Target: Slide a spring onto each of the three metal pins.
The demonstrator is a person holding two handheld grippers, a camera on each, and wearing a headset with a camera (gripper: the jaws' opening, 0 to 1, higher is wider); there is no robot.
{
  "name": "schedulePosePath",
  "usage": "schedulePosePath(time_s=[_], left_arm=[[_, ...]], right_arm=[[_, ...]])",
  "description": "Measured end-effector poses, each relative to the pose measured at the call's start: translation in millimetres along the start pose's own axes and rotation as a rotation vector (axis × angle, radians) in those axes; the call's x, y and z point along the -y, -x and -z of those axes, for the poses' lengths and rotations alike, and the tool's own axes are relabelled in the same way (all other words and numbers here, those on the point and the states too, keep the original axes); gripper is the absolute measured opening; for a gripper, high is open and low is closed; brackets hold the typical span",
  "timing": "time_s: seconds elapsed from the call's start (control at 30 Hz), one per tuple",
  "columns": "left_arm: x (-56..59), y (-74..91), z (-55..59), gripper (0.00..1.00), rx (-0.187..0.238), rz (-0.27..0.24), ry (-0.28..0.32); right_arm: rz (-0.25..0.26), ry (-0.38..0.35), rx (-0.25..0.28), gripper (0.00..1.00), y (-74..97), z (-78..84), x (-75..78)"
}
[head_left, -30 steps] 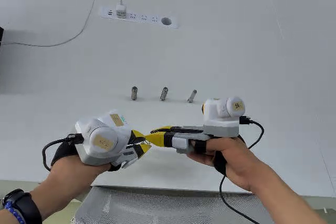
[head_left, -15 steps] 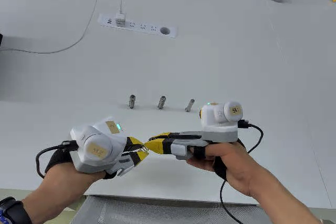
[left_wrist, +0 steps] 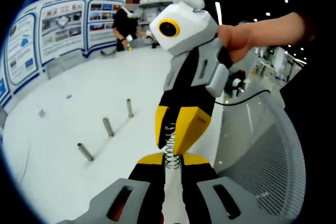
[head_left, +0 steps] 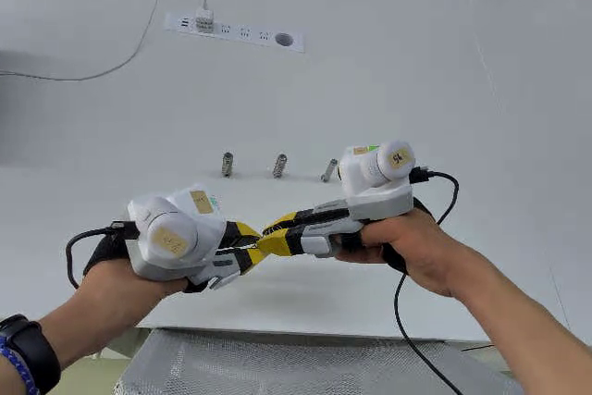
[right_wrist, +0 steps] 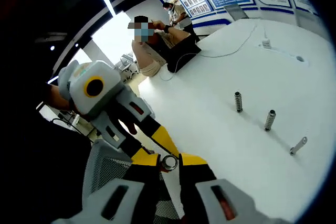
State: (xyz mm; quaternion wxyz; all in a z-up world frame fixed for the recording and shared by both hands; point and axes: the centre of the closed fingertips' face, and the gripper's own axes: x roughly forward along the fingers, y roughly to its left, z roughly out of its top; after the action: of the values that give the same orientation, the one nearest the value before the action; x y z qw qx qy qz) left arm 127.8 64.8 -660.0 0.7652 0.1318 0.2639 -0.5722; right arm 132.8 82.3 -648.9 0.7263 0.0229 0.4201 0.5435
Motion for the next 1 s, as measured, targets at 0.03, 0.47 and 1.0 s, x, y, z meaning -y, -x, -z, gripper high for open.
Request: schedulePosePath(time_s=[0.03,0.47,1.0], left_arm=[[0.8,-0.4,-0.8,0.10,0.001,0.005,-0.004],[6.3,0.3,-4.8,0.10,0.004,0.034,-0.034],[9.9,-4.7,9.1,0.10,-0.027,0.057,-0.035]], right_arm=[[0.002,0.020,-0.021,0.15,0.6,1.5,0.4],[-0.073,0.115,-0.122,0.13,6.5,5.7,-6.2],[-0.071,0.068,-0.109,0.12,-3.2,21.5,-4.5]])
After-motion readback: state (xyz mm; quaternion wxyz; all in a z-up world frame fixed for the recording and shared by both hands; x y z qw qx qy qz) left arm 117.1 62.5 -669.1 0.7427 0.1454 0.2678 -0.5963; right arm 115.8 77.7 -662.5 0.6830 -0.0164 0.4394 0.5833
